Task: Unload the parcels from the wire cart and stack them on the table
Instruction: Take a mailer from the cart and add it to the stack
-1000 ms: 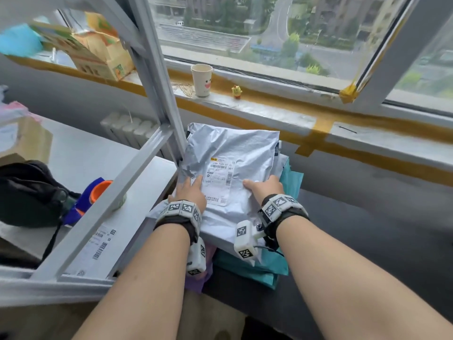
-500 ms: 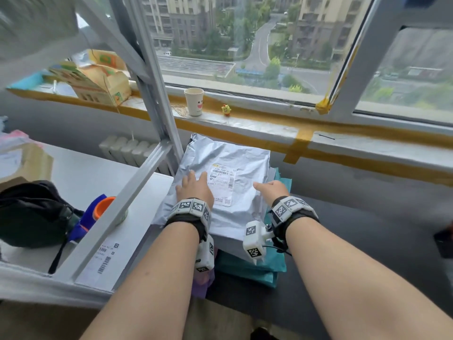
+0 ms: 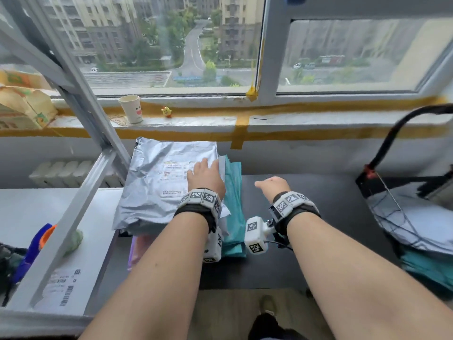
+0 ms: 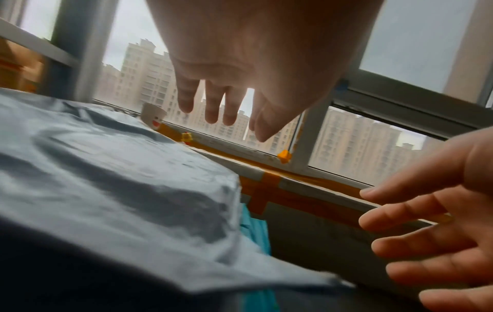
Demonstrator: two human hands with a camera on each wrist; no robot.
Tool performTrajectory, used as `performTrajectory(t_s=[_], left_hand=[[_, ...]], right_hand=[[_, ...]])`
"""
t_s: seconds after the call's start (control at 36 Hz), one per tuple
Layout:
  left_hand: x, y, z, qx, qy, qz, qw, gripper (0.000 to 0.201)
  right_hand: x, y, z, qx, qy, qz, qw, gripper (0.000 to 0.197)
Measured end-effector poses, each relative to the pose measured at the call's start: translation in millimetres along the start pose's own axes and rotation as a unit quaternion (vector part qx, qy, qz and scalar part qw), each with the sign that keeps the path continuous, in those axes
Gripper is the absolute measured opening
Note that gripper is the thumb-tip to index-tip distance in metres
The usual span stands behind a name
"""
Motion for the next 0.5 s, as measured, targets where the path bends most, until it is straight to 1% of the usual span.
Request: performTrajectory(t_s=[0.06,0.14,0.28,0.39,0.5], left_hand=[[1.2,1.1,-16.1,0.018,-0.007,-0.001,1.000,0.056],[3.3,3.5,-59.7,0.066,-0.006,0.002,0.998,0.059],[12.3,13.1,-132.1,0.126,-0.018,0.014,0.992,0.055],[21.2,22.4,-194.5,0.167,-0.029,0.006,0.986,0.053],[33.5,28.7,-263.1,0.195,-0.030,0.031,0.980,0.055]], right_hand=[[-14.0,-0.1,-6.3,0.002,0.009,-0.013,1.000,0.032],[-50.1,1.1,-26.3,0.013,0.015,-0.039,0.999,0.038],[-104.6,0.8,-67.1,0.056,0.007,-0.074,0.996,0.037],[-148.8,-5.8,-105.1,0.082,-0.007,-0.096,0.992,0.029],[-204.2,-14.0,-145.1,0.099,-0.023,-0.113,0.988,0.035]])
Point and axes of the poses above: each hand's wrist, its own y-axis away from the middle knuckle, its own x-axis out of the palm, z = x × y, the point moved 7 cm from there along -y, towards the middle knuckle, and after that the axes turned 12 degrees about -y, right-handed, at the moved point
